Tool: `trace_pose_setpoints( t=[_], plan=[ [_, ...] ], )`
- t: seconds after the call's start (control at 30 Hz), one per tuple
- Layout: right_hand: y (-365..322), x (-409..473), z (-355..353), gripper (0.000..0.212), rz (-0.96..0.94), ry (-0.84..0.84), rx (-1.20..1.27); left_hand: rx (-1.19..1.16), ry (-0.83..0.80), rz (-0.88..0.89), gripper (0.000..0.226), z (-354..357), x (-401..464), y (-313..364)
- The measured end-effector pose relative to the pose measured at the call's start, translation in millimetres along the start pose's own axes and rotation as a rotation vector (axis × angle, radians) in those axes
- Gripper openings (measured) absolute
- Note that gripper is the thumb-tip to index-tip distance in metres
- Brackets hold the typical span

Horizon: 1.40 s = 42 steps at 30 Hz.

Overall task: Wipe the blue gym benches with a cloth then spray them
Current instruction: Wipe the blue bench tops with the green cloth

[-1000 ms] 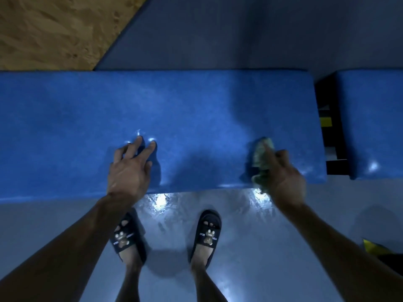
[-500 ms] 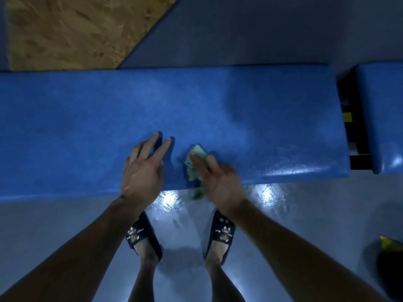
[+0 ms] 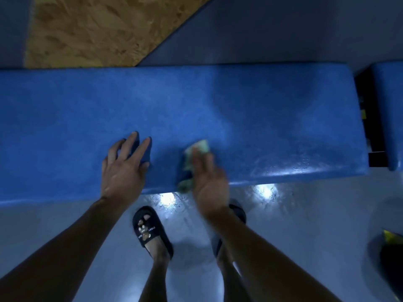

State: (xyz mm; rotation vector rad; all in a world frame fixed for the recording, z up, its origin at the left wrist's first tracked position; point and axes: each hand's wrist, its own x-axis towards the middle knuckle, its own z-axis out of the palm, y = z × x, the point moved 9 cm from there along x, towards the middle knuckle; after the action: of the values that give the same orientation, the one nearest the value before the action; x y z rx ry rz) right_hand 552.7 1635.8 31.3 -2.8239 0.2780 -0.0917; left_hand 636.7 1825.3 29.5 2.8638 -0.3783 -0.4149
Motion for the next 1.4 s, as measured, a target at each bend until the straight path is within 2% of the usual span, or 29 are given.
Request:
trace_pose_setpoints(
  t=[0.1,0.17,0.2,0.23,0.3,0.37,0.43,0.5,0.53,0.6,0.7,0.8,0.87,0.9,0.97,1.03,1.1,1.17,1.23,1.33,1.4],
  plan=[
    [-70.3,-7.6,16.7,0.067,-0.300,-0.154,0.008,0.030,-0.023,-0.005,0.069,-3.7,5.5,-7.8],
    [-60.2,-2.2,8.7,0.088,-0.411,-0.158,0.004,0.030,-0.055,-0.035,0.074,-4.2,10.4,-18.6],
    [-38.8,3.0,0.2,0.090,-0.412,-0.136,-0.023,0.024,-0.062,-0.048,0.077,-5.2,12.0,-23.4],
    [-8.9,8.8,-8.9,0.087,-0.364,-0.116,-0.064,0.020,-0.063,-0.049,0.078,-6.5,12.8,-26.2],
    [64.0,22.2,-30.2,0.071,-0.143,-0.090,-0.152,0.014,-0.060,-0.033,0.080,-9.1,13.4,-27.3],
    [119.6,24.0,-45.9,0.078,0.153,-0.118,-0.204,0.004,-0.047,-0.019,0.080,-11.0,15.3,-28.1],
    [134.4,14.4,-41.1,0.090,0.402,-0.136,-0.159,-0.005,-0.030,-0.009,0.080,-13.3,16.9,-27.5],
    [102.6,9.9,-24.2,0.088,0.512,-0.080,-0.079,-0.002,-0.032,-0.005,0.079,-15.7,19.4,-30.1],
    [72.5,9.7,-12.9,0.081,0.494,-0.052,-0.054,0.007,-0.034,0.003,0.076,-17.0,20.9,-31.2],
    [-3.1,10.0,8.2,0.069,0.336,-0.025,0.009,0.020,-0.028,0.028,0.065,-20.1,23.8,-32.3],
    [-101.5,6.6,24.3,0.063,-0.071,-0.098,0.059,0.056,-0.046,0.062,0.053,-20.5,27.4,-34.4],
    [-102.7,12.9,14.7,0.060,-0.366,-0.143,-0.032,0.068,-0.044,0.097,0.056,-20.5,29.7,-39.3],
    [-54.3,21.3,3.9,0.066,-0.404,-0.153,-0.176,0.072,-0.007,0.127,0.059,-22.1,29.8,-39.6],
    [-18.7,28.1,-6.1,0.070,-0.324,-0.141,-0.227,0.076,0.006,0.131,0.060,-22.3,29.8,-39.4],
    [62.8,37.9,-30.1,0.081,0.029,-0.134,-0.280,0.076,0.008,0.123,0.060,-21.9,31.5,-39.1],
    [107.1,31.6,-43.0,0.087,0.327,-0.161,-0.318,0.063,-0.008,0.113,0.059,-20.7,34.4,-39.6],
    [104.0,24.3,-34.8,0.086,0.474,-0.132,-0.287,0.052,-0.022,0.124,0.058,-20.0,36.4,-39.2],
    [61.2,20.8,-13.6,0.086,0.501,-0.069,-0.217,0.047,-0.048,0.126,0.056,-17.8,37.8,-40.5],
    [-12.2,19.5,8.8,0.078,0.357,-0.025,-0.161,0.044,-0.057,0.123,0.055,-17.7,38.5,-41.0],
    [-112.6,10.6,28.1,0.063,-0.048,-0.086,-0.133,0.063,-0.054,0.136,0.058,-19.1,36.7,-39.8],
    [-117.8,16.3,23.4,0.060,-0.246,-0.122,-0.133,0.064,-0.062,0.144,0.060,-19.4,36.4,-38.8]
  ],
)
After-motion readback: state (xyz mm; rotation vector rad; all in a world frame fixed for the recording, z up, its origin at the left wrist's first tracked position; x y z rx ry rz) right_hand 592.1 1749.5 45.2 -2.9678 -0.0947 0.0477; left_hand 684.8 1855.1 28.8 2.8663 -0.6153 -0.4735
